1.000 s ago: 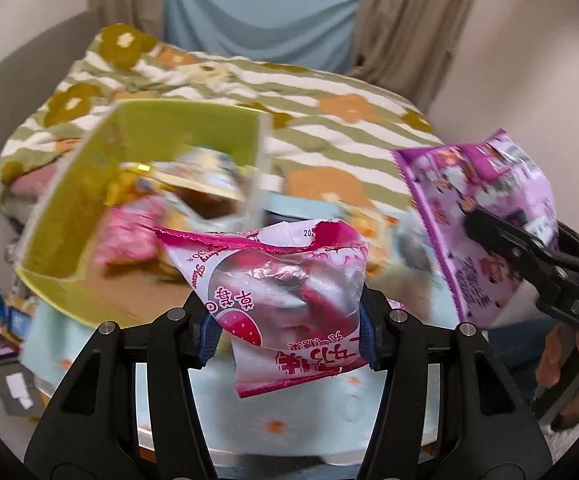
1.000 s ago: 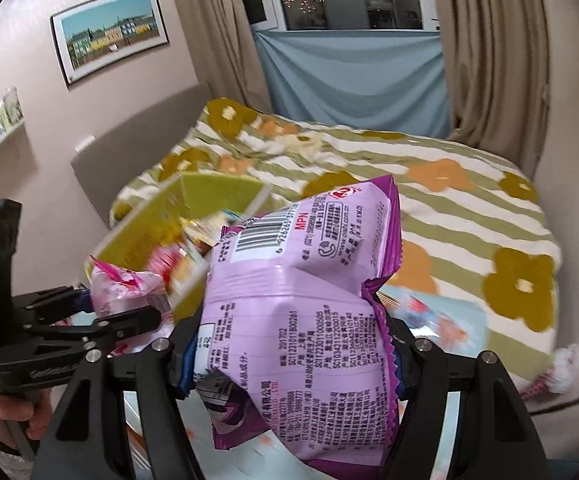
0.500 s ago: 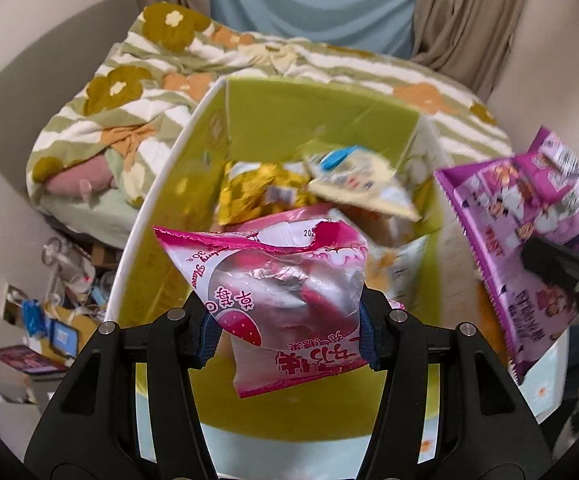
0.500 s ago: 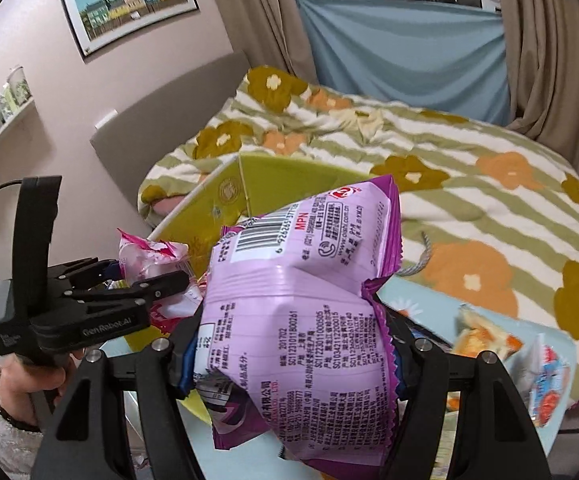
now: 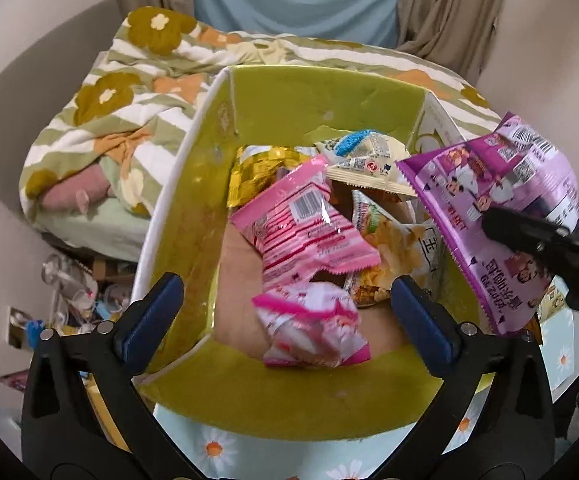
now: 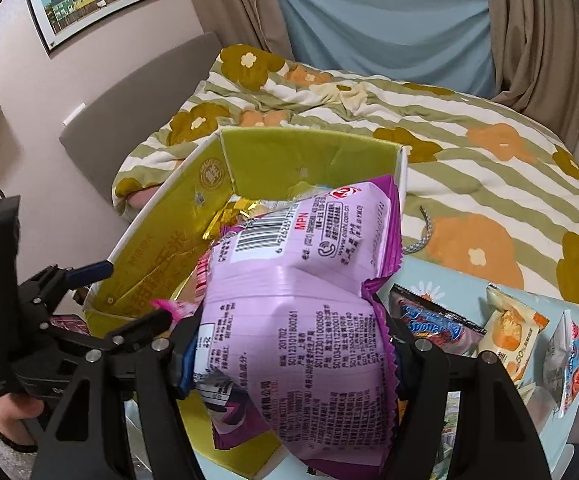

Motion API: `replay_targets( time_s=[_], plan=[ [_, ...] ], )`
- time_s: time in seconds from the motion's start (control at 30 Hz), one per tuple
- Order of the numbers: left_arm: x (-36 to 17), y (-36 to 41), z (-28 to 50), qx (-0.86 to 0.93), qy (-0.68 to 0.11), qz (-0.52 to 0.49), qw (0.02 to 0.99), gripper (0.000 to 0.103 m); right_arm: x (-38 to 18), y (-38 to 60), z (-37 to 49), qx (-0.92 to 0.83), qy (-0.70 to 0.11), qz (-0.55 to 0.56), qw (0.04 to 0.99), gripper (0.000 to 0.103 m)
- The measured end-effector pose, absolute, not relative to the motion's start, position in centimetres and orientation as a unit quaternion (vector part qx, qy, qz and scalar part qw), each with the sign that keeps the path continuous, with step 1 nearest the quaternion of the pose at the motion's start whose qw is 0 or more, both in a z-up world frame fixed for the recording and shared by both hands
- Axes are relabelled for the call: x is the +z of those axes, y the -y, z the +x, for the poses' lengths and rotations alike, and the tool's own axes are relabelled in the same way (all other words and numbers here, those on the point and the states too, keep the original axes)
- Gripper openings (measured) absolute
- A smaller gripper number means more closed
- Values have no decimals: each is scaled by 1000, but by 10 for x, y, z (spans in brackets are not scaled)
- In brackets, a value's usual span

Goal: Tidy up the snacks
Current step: 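Lower both held bags into the box and open both grippers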

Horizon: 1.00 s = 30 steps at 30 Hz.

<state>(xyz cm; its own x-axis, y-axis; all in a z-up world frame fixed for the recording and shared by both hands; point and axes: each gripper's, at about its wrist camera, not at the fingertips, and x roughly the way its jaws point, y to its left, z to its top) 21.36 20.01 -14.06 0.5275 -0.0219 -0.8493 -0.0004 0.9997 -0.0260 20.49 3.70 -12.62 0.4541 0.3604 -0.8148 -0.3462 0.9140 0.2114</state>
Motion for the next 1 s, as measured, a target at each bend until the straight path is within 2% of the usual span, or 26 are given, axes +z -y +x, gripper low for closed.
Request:
replay_targets(
  time_s=[0.5, 0.53, 0.6, 0.63, 1.0],
  plan=[
    [-134, -209, 183, 48, -482, -17, 875, 103, -141, -73, 198, 270, -444, -37, 854, 68],
    [-134, -209, 182, 47, -482, -18, 875, 103, -143, -73, 197, 269, -441, -35, 856, 73],
    [-136, -209, 180, 49, -484, -17, 873, 103, -144, -69, 198, 264, -437, -27, 859, 88],
    [-137, -210, 179, 49, -486, -18, 872, 103, -145, -66, 197, 268, -439, -17, 857, 103],
    [-132, -210, 175, 41, -484, -22, 874, 103, -130, -49, 188, 257, -423, 19, 869, 103]
  ],
)
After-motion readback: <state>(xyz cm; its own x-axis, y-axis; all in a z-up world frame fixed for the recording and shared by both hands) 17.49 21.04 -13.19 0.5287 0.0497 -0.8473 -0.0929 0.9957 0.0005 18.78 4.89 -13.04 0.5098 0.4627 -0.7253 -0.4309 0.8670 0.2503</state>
